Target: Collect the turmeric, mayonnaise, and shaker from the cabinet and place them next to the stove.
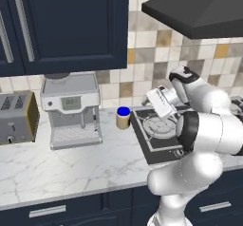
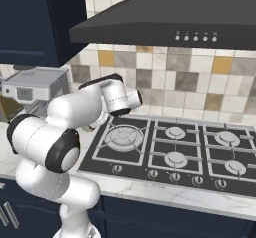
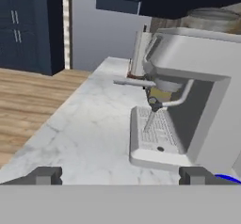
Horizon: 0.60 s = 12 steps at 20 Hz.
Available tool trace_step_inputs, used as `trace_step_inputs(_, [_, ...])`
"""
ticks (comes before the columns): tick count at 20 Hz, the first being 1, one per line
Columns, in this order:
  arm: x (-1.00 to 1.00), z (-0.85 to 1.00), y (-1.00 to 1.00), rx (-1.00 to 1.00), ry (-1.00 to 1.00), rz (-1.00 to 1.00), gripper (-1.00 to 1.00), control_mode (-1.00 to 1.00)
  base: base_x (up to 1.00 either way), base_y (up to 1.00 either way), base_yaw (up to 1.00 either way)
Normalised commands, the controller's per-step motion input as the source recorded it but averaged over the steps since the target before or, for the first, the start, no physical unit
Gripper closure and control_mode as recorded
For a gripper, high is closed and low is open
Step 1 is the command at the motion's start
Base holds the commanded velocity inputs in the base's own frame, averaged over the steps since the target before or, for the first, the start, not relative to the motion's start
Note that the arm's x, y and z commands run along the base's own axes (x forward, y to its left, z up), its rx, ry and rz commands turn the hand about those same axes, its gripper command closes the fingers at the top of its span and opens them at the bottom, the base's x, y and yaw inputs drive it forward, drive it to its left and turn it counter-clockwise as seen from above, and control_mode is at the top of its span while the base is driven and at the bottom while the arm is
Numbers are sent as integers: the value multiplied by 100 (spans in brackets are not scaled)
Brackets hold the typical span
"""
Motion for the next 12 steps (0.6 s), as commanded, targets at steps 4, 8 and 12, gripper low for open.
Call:
trace_step_inputs(4, [-92, 57, 44, 0, 3, -7, -100, -100, 0, 0, 0])
trace_step_inputs(8, [-87, 51, 56, 0, 9, -11, -100, -100, 0, 0, 0])
trace_step_inputs(12, [-92, 15, 49, -2, 13, -13, -100, -100, 0, 0, 0])
